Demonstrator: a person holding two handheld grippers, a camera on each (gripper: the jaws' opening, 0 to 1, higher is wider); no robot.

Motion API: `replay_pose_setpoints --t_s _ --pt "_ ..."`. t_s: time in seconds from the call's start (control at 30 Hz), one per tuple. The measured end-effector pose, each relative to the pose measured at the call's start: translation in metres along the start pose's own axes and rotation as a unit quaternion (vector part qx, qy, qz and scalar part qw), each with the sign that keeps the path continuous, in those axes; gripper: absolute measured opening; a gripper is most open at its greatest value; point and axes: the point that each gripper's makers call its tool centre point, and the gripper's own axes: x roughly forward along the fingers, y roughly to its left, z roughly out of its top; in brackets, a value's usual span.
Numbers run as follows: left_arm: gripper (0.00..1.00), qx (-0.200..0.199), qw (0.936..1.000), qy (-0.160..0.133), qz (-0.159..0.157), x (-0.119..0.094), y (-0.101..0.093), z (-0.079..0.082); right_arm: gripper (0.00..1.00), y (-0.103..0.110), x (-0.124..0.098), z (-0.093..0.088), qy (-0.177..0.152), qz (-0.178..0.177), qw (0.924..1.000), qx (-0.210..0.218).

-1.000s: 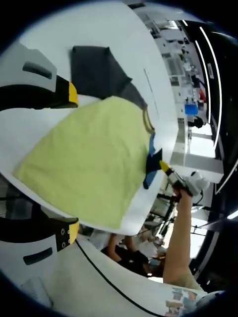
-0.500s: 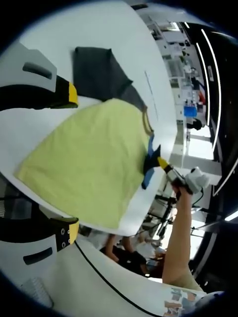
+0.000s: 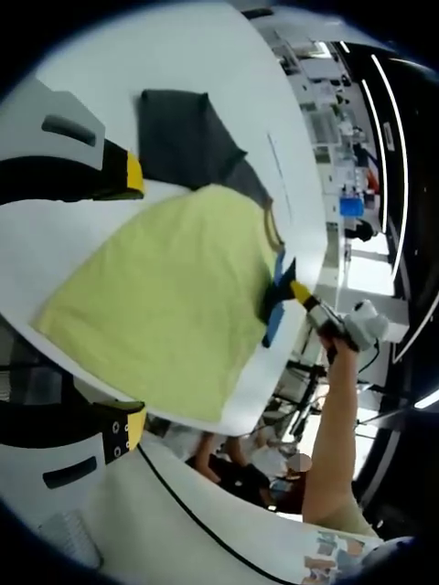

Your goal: Fold the garment on the visible template until the final outline fits inside the template.

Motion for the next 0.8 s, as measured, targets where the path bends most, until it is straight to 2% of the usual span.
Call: replay_pose_setpoints --t_s 0.8 --pt "0.88 0.004 1.0 0.005 0.002 -0.005 -0.001 -0.004 0.0 0.04 0.025 0.038 -0.004 0.028 0.9992 -0.029"
